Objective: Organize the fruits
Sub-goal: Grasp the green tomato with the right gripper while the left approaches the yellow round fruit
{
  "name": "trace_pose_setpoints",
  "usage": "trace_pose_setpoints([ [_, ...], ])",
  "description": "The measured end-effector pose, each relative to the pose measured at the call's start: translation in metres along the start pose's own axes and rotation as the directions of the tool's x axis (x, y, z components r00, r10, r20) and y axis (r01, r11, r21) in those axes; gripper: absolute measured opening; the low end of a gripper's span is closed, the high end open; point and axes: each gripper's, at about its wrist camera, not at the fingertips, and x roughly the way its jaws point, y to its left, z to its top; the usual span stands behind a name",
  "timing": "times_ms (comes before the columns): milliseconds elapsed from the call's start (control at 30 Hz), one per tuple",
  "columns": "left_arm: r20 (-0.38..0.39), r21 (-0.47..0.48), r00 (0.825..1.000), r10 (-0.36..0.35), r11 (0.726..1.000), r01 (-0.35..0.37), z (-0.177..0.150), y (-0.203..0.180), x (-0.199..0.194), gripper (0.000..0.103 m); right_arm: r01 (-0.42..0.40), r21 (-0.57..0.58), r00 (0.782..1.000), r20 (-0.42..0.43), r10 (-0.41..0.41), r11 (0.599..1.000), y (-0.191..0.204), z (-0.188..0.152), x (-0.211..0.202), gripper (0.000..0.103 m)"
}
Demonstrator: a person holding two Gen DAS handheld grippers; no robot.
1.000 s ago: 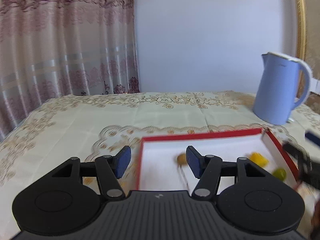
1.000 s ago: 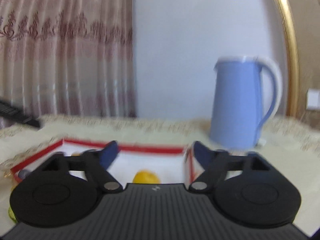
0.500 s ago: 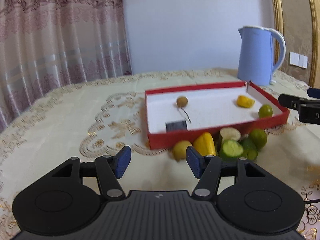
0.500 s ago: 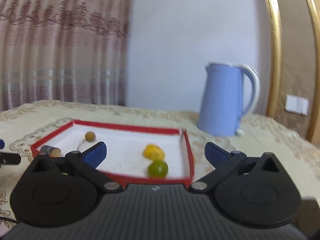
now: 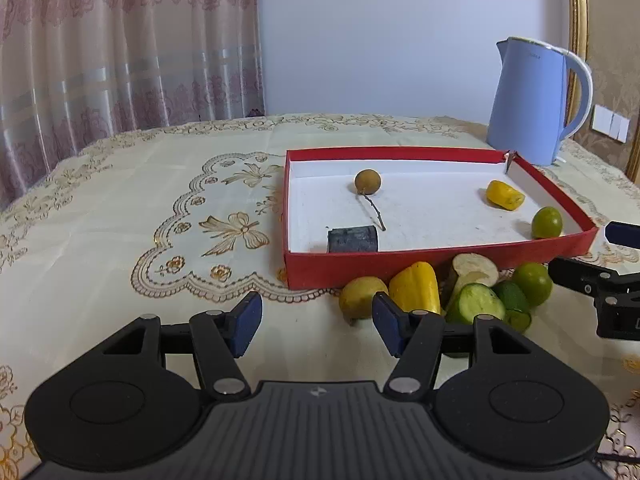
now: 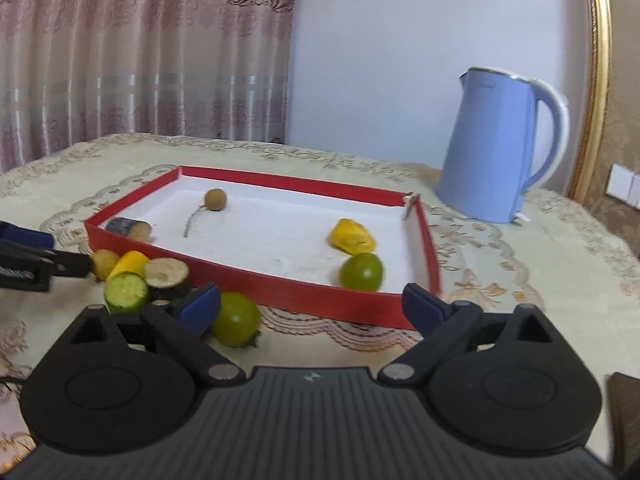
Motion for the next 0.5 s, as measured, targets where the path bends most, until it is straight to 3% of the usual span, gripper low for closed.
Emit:
trace_pose_setpoints([
  [133,-0.009,0.000,1.000,0.023,1.000,-0.023,0.001,0.000,0.005,0.071,0.011,-0.019,0.998,-0.061,-0.012,1.000,0.004,0.001,0.011,0.100],
  [300,-0.005,0.021,0.996,0.089,0.996,-0.089,-0.004,0.011,-0.004,0.072,0.165,-0.066,0.986,-0.026,-0.167,0.984,-0.001,-0.003,-0.003,0.098],
  [433,0.022,-0.036,0.999,0.032,0.999,-0.031,-0.006,0.025,-0.012,0.072,0.004,0.002,0.999,-0.045,-0.004,1.000,-0.013,-0.002,-0.010,0.083],
  [500,0.038,-0.053,0.999,0.009,0.999,-0.007,-0.007,0.026,-0.013,0.072,-0.034,-0.011,0.997,-0.072,0.033,0.999,-0.010,-0.001,-0.003,0.067],
])
